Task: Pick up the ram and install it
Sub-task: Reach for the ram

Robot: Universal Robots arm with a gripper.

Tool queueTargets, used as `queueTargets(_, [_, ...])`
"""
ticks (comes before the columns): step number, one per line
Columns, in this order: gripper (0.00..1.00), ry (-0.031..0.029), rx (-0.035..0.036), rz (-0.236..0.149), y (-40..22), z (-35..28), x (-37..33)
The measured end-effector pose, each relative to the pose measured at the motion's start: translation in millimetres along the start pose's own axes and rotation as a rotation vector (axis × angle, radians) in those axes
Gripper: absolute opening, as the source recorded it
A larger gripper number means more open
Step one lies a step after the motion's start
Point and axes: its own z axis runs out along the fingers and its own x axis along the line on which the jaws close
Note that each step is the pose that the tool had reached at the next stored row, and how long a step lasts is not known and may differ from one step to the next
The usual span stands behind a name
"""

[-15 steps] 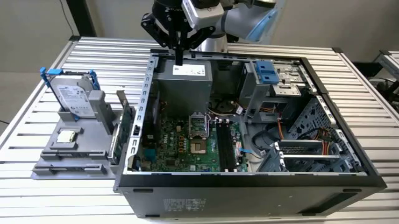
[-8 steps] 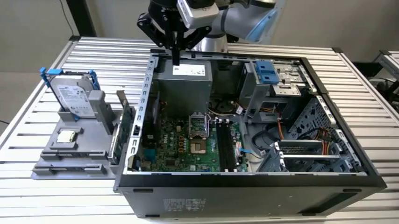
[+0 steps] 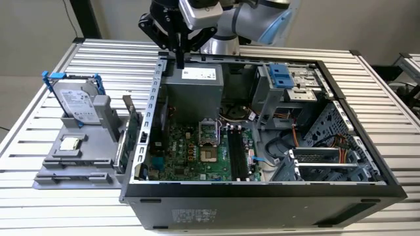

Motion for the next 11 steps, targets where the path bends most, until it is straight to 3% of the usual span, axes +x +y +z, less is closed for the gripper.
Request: queueTargets(11, [0.00,0.0000,-0.0001,0.000,-1.0,-0.3,13.9])
